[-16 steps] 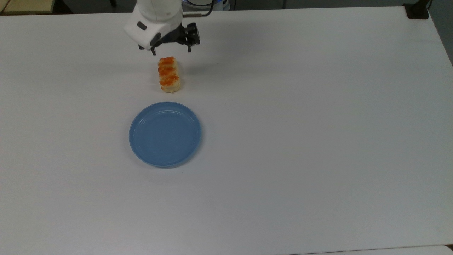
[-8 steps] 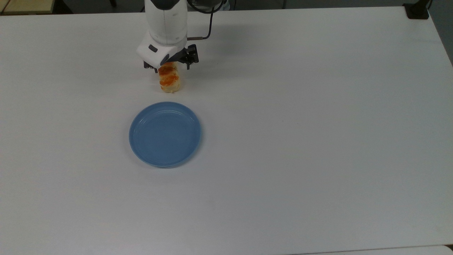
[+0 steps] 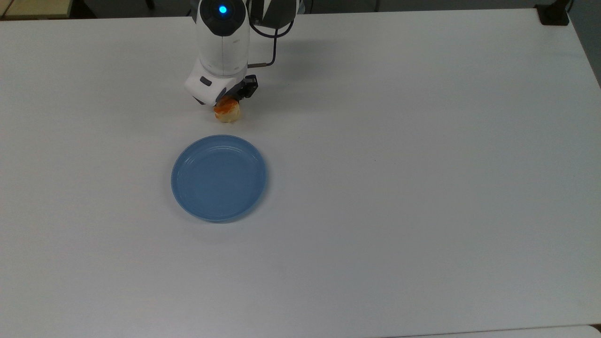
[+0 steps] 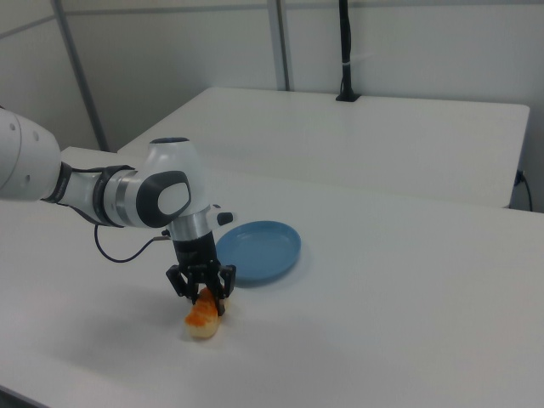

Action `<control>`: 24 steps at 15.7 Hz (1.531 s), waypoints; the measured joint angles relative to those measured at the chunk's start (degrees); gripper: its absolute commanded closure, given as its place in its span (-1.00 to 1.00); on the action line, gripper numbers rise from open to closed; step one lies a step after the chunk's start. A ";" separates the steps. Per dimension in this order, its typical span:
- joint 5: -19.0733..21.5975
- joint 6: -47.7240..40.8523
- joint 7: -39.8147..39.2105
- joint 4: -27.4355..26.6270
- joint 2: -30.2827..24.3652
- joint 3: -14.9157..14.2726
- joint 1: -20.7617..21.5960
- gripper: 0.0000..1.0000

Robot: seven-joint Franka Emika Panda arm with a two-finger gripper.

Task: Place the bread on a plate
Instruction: 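Close the gripper around the bread roll and lift it, then carry the bread roll over the blue plate and lower it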

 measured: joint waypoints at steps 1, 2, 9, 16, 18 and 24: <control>0.00 0.01 -0.01 0.22 -0.24 -0.03 -0.04 0.44; 0.00 0.05 -0.01 0.63 -0.53 -0.04 -0.06 0.44; 6.04 0.11 -0.85 9.67 -2.12 -0.75 -0.11 0.38; 8.74 0.54 -1.19 20.22 4.33 -1.14 -0.12 0.27; 9.13 0.74 -0.49 24.50 8.93 -1.14 -0.11 0.09; 9.13 6.20 1.47 29.85 19.55 -1.05 0.64 -1.00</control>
